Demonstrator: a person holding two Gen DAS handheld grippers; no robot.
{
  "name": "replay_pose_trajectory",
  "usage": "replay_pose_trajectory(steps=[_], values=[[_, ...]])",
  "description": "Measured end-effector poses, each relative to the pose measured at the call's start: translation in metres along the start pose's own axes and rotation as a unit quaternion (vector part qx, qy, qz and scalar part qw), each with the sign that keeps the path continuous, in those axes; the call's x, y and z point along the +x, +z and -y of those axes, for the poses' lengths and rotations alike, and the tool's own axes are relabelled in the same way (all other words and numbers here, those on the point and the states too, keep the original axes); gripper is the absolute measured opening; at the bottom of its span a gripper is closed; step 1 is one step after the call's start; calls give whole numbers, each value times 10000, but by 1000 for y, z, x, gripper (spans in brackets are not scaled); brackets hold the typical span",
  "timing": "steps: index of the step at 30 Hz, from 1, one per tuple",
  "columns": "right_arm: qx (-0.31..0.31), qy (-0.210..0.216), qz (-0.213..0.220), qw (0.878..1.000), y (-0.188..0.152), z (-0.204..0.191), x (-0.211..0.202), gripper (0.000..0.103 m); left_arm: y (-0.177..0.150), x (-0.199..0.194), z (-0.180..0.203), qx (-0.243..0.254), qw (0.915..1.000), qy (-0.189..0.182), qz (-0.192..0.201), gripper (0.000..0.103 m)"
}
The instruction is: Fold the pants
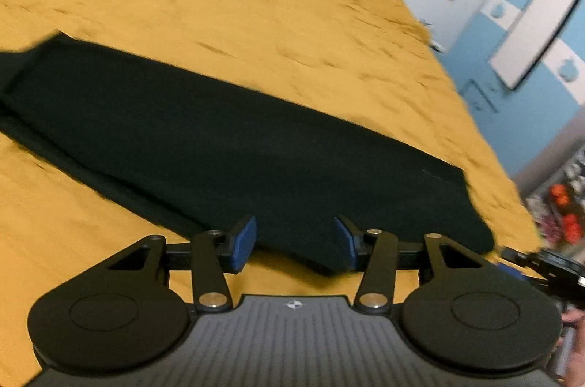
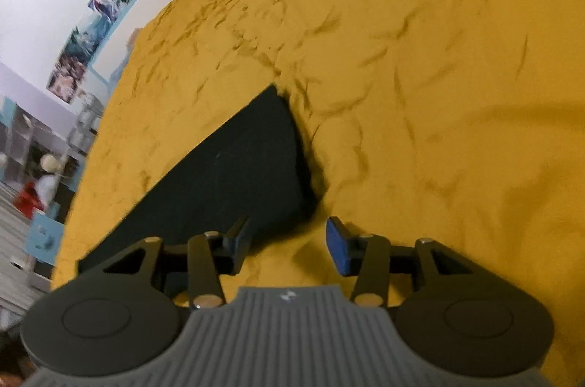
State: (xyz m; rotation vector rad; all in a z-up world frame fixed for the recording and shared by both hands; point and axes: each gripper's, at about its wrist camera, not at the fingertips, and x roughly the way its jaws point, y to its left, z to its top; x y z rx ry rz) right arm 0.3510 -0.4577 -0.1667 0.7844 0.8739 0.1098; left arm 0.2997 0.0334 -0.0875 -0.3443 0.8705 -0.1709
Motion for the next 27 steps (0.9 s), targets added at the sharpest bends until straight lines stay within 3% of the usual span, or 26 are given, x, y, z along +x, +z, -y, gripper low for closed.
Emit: replay_pose_trajectory(steps=[7,9,10,11,12,13,16,19,24,27], values=[[714,338,209,9967,-4,15,10,42,-20,46,4,-447,9985,-278,-124,57],[1068,481,293,9927,-1,24,16,39,-25,53,1,-622,9974,-355,-102,48],[1228,560,338,9903,0,27,18,36,-25,58,0,-700,9968,-366,-141,28],[1360,643,378,9879,2,30,21,36,-27,59,1,-753,9965,-338,-147,18],[1453,695,401,9861,3,32,23,32,-25,61,1,-790,9962,-334,-138,15],[1487,689,422,9856,5,33,24,15,-24,60,1,-825,9959,-341,-108,12],[1435,856,667,9837,10,31,11,2,-20,50,4,-827,9957,-419,-58,9],[1152,791,864,9864,20,22,-8,1,-14,42,14,-673,9965,-346,-345,9],[883,117,572,9944,16,30,8,1,-37,59,9,-742,9941,-112,-779,8],[990,124,498,9938,13,40,16,1,-44,67,4,-822,9921,-108,-945,10]])
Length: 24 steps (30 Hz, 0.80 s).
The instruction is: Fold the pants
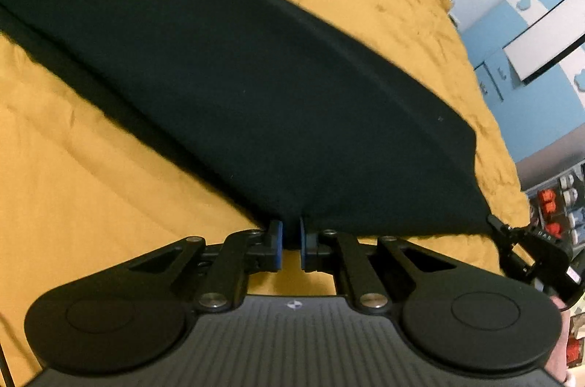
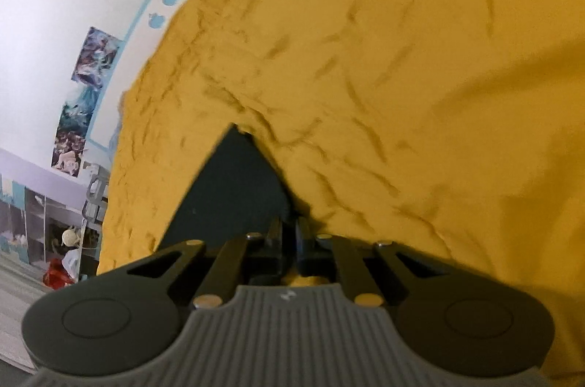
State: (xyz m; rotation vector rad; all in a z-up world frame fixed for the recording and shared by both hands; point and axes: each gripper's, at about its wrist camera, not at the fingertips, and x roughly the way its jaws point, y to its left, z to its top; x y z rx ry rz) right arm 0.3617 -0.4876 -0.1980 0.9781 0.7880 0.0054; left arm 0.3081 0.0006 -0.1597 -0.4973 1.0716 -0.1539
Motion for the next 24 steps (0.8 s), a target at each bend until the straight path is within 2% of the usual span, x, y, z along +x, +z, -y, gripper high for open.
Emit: replay_pose_trajectory(steps=[2,4,5,8,10,12,16,20,24], values=[[-263,-53,-30,9996,1,-7,-2,3,1,-3,2,116,9999,30,-112,14],[-611,-221,-29,9979,1,-18,-6,15,2,-11,3,274,9994,46,-192,17],[-844,-294,5,9960,0,-26,-11,15,2,-18,5,398,9990,82,-193,19],[-1559,-490,108,9865,-6,-50,-24,24,4,-45,-4,691,9973,250,-60,27],[-1969,-529,79,9790,-14,-66,-28,25,7,-67,-15,887,9949,473,127,30],[-2344,-452,-16,9711,-25,-82,-27,25,14,-89,-28,1143,9878,970,419,35],[-2966,-286,-315,9541,-55,-107,-16,25,33,-132,-71,1378,9665,1998,830,42],[-3485,-243,-574,9352,-85,-130,4,28,52,-165,-120,1362,9486,2619,1142,51],[-3859,-240,-723,9194,-108,-151,22,32,74,-168,-156,1485,9257,3216,1324,64]])
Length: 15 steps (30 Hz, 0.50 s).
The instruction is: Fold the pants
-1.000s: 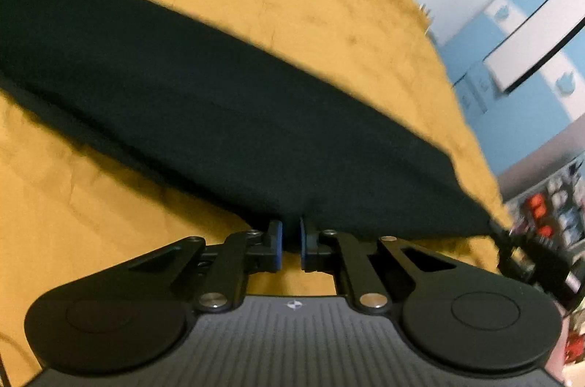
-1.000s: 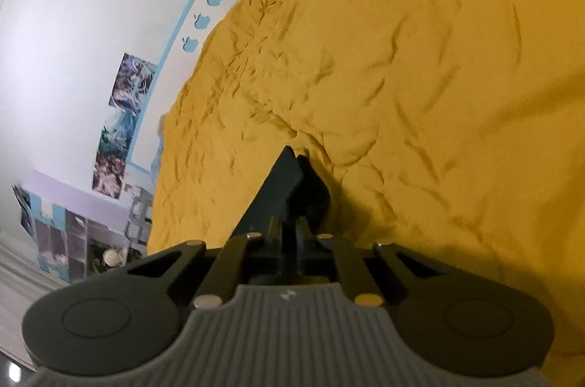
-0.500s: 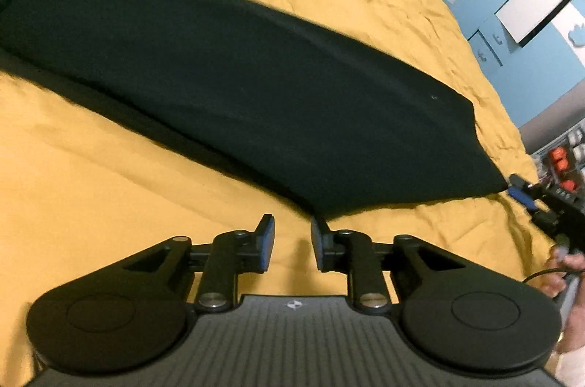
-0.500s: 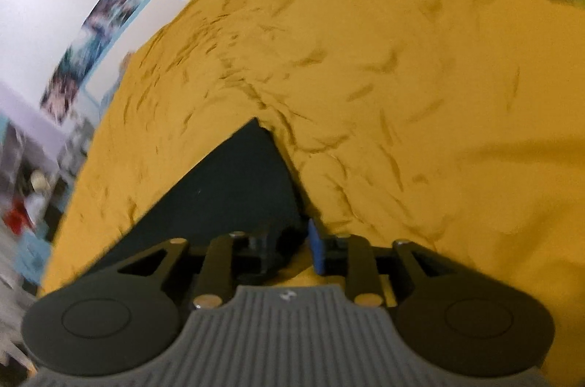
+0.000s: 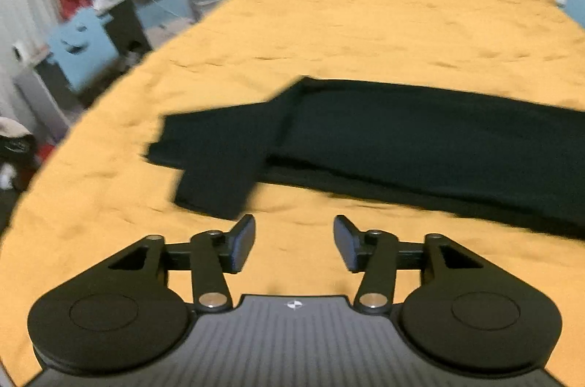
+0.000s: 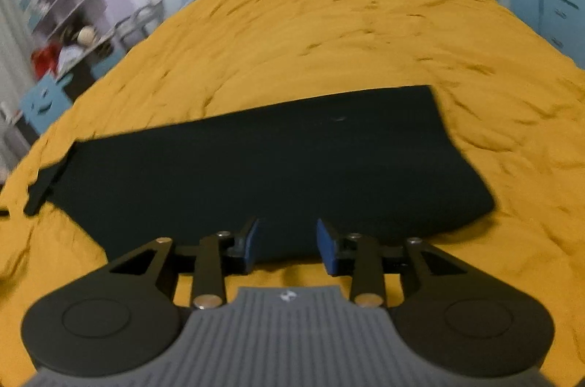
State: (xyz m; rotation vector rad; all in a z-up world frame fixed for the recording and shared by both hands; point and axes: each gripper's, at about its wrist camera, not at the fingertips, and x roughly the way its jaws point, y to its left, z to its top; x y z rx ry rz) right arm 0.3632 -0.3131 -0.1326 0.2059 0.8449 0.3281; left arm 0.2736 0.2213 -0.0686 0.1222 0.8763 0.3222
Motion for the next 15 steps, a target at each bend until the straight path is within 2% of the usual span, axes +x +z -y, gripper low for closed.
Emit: replay_pose_trajectory(steps=[1,4,8,10,12,13,14,15], values=[[-44,-6,-26,10000,0,-6,5,32,0,9,-7,29,9999,99,-4,67],[-48,-14,-117,9999,0,-18,18,32,-6,41,-21,45,9998,182,-33,68],[-160,-131,-264,9994,-4,-32,33,32,-16,80,-8,366,9983,446,-42,68],[-223,-202,-295,9991,-6,-38,38,32,-19,99,-6,509,9965,658,-66,65],[-232,-261,-312,9989,-5,-38,42,32,-18,104,-11,492,9961,723,104,36],[-236,-282,-310,9988,-4,-39,44,31,-16,104,-15,425,9962,739,159,11],[-251,-303,-304,9988,-4,-38,45,31,-11,106,-22,324,9972,653,146,4],[-285,-333,-297,9986,-4,-39,46,31,-7,104,-29,254,9978,579,180,2]])
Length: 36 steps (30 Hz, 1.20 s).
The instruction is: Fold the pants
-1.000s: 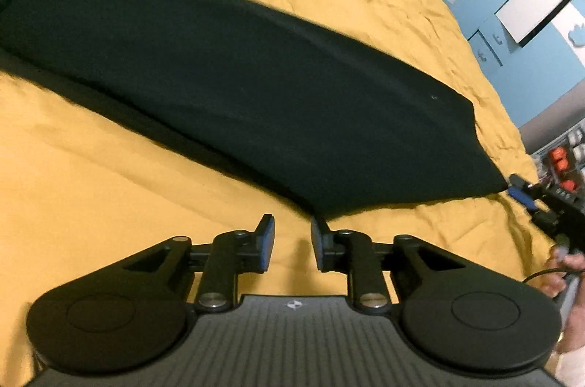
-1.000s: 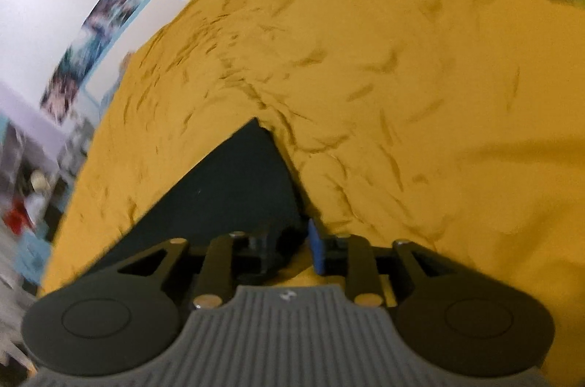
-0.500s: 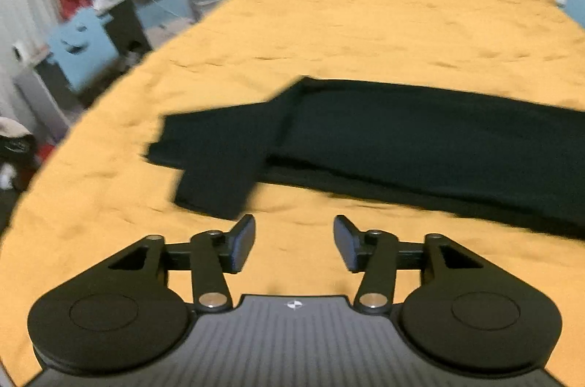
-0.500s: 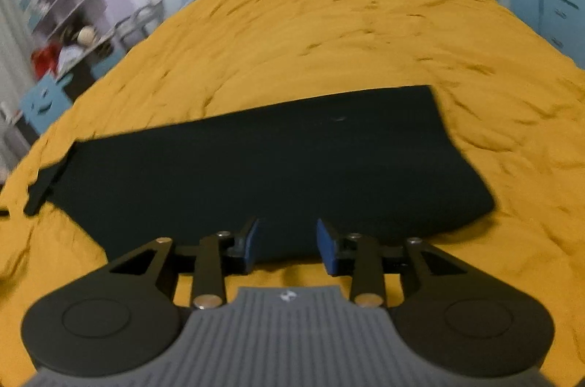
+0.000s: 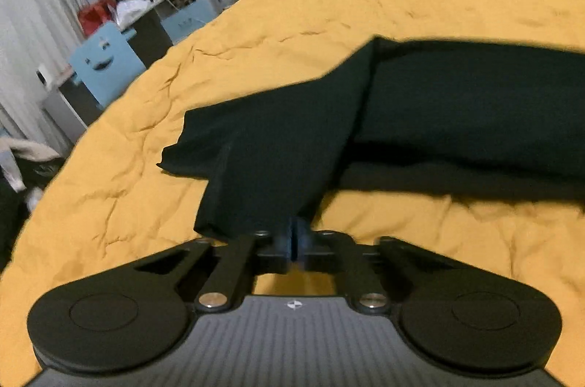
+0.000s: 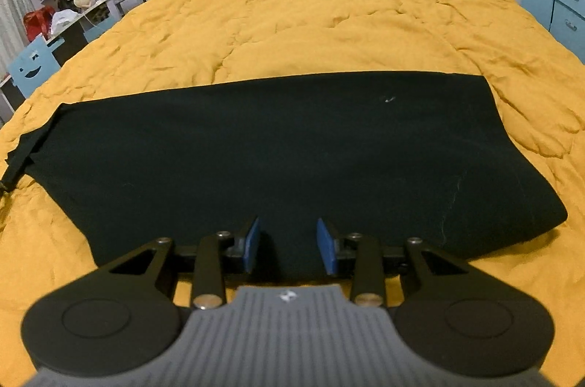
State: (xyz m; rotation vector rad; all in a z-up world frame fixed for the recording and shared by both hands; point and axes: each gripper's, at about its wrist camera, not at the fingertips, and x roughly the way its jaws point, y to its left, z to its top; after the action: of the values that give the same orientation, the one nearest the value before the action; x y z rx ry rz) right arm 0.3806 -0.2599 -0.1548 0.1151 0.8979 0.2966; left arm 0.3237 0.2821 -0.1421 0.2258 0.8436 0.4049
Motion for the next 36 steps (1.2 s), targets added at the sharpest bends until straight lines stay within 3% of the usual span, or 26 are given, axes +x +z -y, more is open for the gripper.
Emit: replay_pose_trajectory(steps=[7,13,18,19,20,23,26,28,30,36], values=[[-194,-216,25,9996,6,-2,5,31,60,-2,-60,-107,9991,214,353,1],[-254,-392,-14,9989,13,-6,11,31,117,40,-97,-30,9977,627,262,1],[-288,-491,-39,9984,15,-13,12,31,144,81,-105,-202,9912,1253,374,17],[-309,-499,-47,9983,16,-15,12,31,145,84,-108,-356,9898,1321,390,27],[-342,-498,-55,9982,16,-18,11,31,145,84,-111,-528,9897,1269,394,34],[-487,-446,-55,9978,17,-30,8,31,134,71,-128,-1081,9905,740,419,35],[-646,-311,-55,9974,17,-47,4,31,113,58,-146,-1519,9880,210,205,35],[-726,-193,-89,9971,14,-59,1,31,99,53,-161,-2023,9788,-330,56,35],[-798,-127,-128,9967,10,-70,-1,31,82,54,-176,-2634,9607,-876,-88,35],[-795,2,-242,9965,2,-89,-10,31,46,82,-201,-4030,9000,-1650,-207,35]])
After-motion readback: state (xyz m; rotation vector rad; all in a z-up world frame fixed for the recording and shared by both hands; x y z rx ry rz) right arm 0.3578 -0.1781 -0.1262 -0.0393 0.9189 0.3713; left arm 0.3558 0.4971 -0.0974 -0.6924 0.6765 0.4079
